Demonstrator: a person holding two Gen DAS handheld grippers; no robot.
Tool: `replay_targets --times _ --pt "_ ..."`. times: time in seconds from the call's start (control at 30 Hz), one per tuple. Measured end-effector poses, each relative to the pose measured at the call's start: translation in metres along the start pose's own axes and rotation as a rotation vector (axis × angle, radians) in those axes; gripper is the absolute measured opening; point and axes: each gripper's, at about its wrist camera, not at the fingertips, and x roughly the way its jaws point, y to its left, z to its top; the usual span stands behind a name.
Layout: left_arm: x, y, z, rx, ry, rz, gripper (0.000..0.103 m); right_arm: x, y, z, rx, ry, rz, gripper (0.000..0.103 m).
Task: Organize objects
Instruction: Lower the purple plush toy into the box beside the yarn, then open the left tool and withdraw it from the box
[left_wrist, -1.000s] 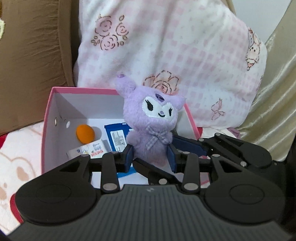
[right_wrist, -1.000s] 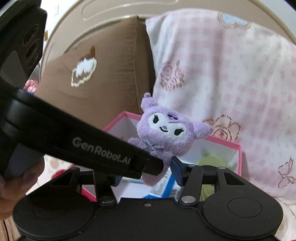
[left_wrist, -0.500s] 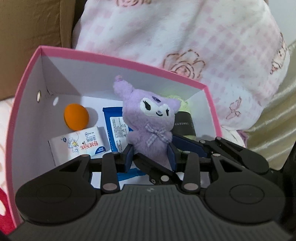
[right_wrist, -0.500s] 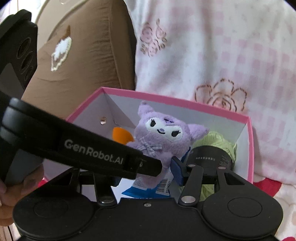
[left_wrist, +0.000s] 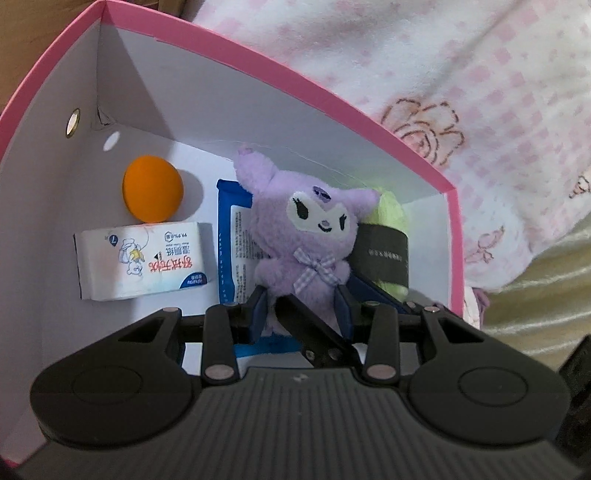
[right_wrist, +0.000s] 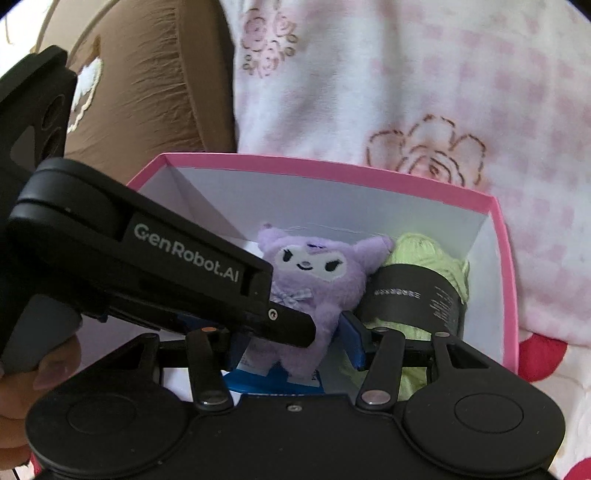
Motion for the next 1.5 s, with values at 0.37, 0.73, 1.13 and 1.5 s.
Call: replay_targets --times 0.37,0.73,1.13,1.5 --pt "0.009 -0.002 0.012 -0.063 0.026 0.055 0.037 -0.018 -0.022 -0.001 0.142 0.031 0.038 0.058" --pt "-0.031 -0.028 -0.008 0.029 -0.013 0.11 0.057 -0.052 -0.024 -0.014 0.16 0.007 0.041 0.06" --pt "-0.105 -0.059 -0.031 0.137 -0.078 0.173 0.061 -0.105 -0.001 -0.03 0.092 -0.048 0.042 0.06" --pt "-0.168 -0.076 -0.066 0.249 -0.135 0.23 0.067 -0.145 0.028 -0.016 0.034 -0.077 -0.009 0.07"
